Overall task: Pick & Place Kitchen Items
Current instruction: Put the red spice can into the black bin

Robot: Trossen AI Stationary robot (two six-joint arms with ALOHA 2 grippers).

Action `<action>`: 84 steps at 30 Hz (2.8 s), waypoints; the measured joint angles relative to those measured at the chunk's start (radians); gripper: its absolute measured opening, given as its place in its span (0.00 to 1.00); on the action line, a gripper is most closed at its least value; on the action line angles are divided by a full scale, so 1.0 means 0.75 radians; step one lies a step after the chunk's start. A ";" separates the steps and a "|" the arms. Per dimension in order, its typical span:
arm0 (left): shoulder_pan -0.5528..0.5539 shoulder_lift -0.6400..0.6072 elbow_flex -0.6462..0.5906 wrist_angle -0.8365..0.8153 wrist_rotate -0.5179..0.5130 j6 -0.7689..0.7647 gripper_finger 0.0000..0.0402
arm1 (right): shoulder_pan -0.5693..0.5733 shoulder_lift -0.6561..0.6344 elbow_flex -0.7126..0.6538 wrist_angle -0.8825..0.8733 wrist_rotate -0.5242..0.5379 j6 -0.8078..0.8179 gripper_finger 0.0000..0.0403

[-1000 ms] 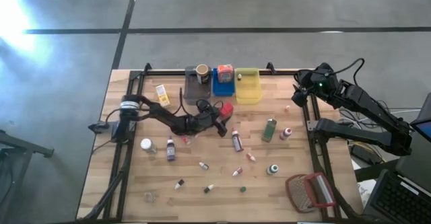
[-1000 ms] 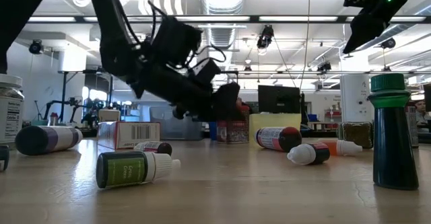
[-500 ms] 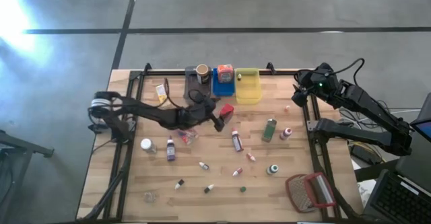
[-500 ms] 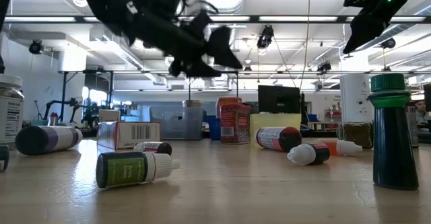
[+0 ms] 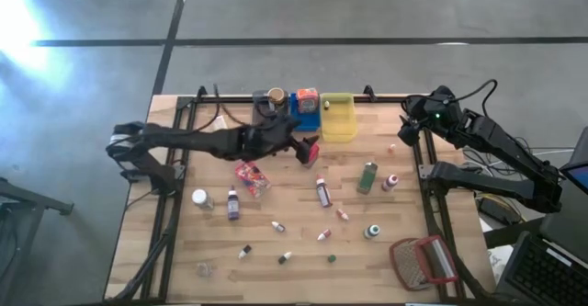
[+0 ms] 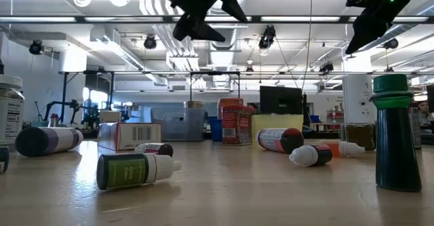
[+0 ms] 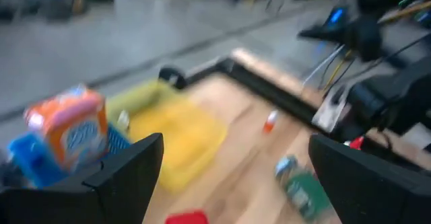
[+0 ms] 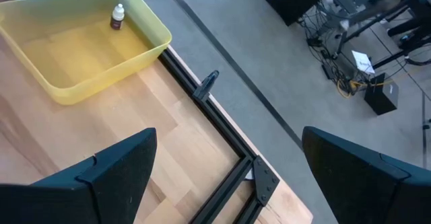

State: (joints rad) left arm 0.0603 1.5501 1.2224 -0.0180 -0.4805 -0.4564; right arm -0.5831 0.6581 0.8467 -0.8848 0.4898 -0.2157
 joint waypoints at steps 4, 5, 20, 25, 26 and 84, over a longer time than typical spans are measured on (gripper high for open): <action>0.008 0.063 0.193 -0.374 -0.001 -0.108 0.94 | 0.000 0.000 0.000 0.000 0.000 0.004 0.91; 0.010 0.079 0.224 -0.431 -0.002 -0.131 0.94 | 0.000 0.000 0.000 0.000 0.000 0.004 0.91; 0.043 0.305 0.397 -0.668 0.103 -0.224 0.94 | 0.000 0.000 0.000 0.000 0.000 0.005 0.91; 0.054 0.363 0.397 -0.664 0.103 -0.257 0.94 | 0.000 0.000 0.000 0.000 0.000 -0.001 0.91; 0.057 0.377 0.396 -0.665 0.103 -0.262 0.94 | 0.000 0.000 0.000 0.000 0.000 -0.001 0.91; 0.092 0.623 0.395 -0.574 0.161 -0.269 0.64 | 0.000 0.000 0.000 0.000 0.000 -0.001 0.91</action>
State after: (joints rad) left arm 0.1291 2.0174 1.5185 -0.4488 -0.3595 -0.6582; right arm -0.5830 0.6581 0.8467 -0.8848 0.4897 -0.2163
